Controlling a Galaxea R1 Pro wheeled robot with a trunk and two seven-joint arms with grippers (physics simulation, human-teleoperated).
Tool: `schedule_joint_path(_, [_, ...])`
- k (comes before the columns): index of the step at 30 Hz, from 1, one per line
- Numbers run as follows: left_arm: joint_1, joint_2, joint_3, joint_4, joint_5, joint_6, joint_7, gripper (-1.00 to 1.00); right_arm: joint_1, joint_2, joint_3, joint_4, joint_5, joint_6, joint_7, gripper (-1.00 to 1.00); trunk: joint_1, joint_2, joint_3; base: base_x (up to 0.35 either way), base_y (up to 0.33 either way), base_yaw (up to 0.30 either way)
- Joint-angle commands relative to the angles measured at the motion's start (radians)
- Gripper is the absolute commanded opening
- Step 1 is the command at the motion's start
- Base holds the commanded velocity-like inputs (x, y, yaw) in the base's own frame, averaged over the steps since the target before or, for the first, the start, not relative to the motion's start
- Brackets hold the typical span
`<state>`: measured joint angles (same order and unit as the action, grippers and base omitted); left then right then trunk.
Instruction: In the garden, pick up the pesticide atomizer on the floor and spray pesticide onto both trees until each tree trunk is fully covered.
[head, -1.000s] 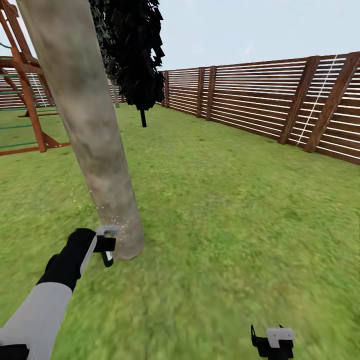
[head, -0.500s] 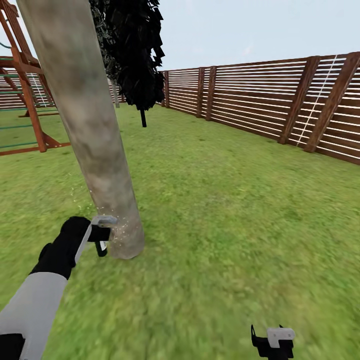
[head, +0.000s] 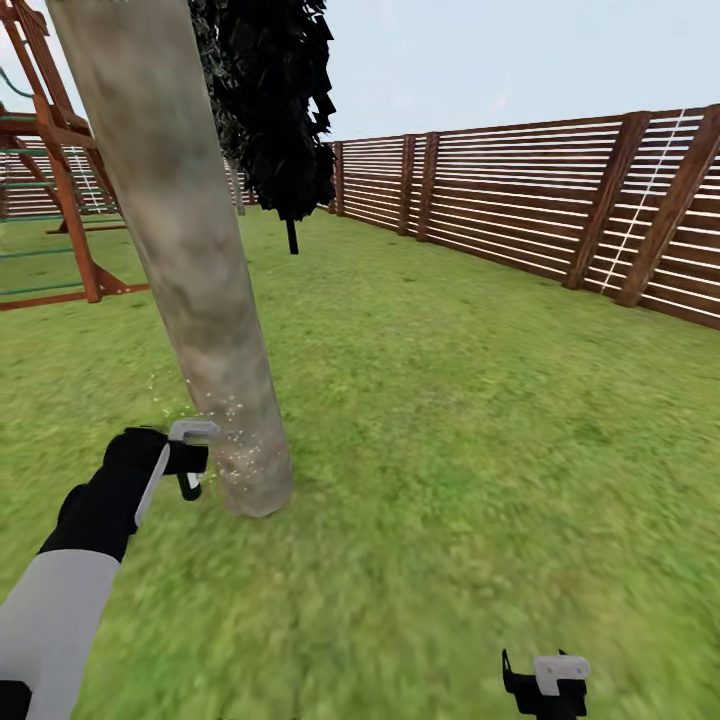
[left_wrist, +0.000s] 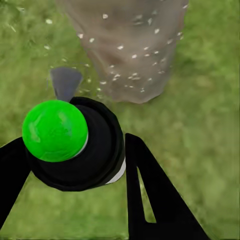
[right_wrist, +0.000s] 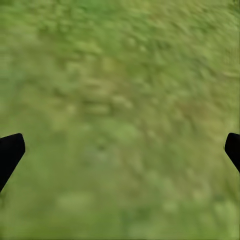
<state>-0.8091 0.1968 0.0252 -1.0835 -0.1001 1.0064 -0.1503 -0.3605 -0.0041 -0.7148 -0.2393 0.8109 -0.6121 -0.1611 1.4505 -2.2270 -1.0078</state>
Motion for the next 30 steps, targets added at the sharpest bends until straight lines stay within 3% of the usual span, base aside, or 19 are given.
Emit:
schedule_joint_path(1, [0.004,0.004,-0.003,0.005,0.009,-0.001,0.003,-1.00,0.000,0.001,0.000,0.000,0.000,0.000,0.000,1.00,0.000,0.000,0.000,0.000,0.000,0.262])
schedule_joint_path(6, [0.082,-0.004,-0.005,0.009,0.010,-0.005,0.008,-1.00,0.000,0.001,0.000,0.000,0.001,0.000,0.000,1.00,0.000,0.000,0.000,0.019,-0.136,0.147])
schedule_joint_path(10, [0.113,-0.002,-0.002,0.010,0.009,-0.011,0.012,-1.00,0.000,0.002,0.000,0.000,0.001,0.000,0.000,1.00,0.000,0.000,0.000,0.123,-0.266,0.003])
schedule_joint_path(14, [0.118,0.005,0.003,0.041,0.007,-0.014,0.013,-1.00,0.000,0.002,0.000,0.000,0.001,0.000,0.000,1.00,0.000,0.000,0.000,0.156,-0.263,0.000])
schedule_joint_path(16, [0.119,0.007,0.004,0.109,0.007,-0.021,0.015,-1.00,0.000,0.002,0.000,0.000,0.001,0.000,0.000,1.00,0.000,0.000,0.000,0.162,-0.261,0.000])
schedule_joint_path(21, [0.119,0.004,0.004,0.205,0.008,-0.104,0.015,-1.00,0.000,0.002,0.000,0.000,0.001,0.000,0.000,1.00,0.000,0.000,0.000,0.161,-0.261,0.000])
schedule_joint_path(30, [0.135,0.013,0.007,0.209,0.006,-0.114,0.029,-1.00,0.000,0.005,0.002,0.001,-0.001,0.000,0.000,1.00,0.000,0.000,0.000,0.091,-0.265,0.091])
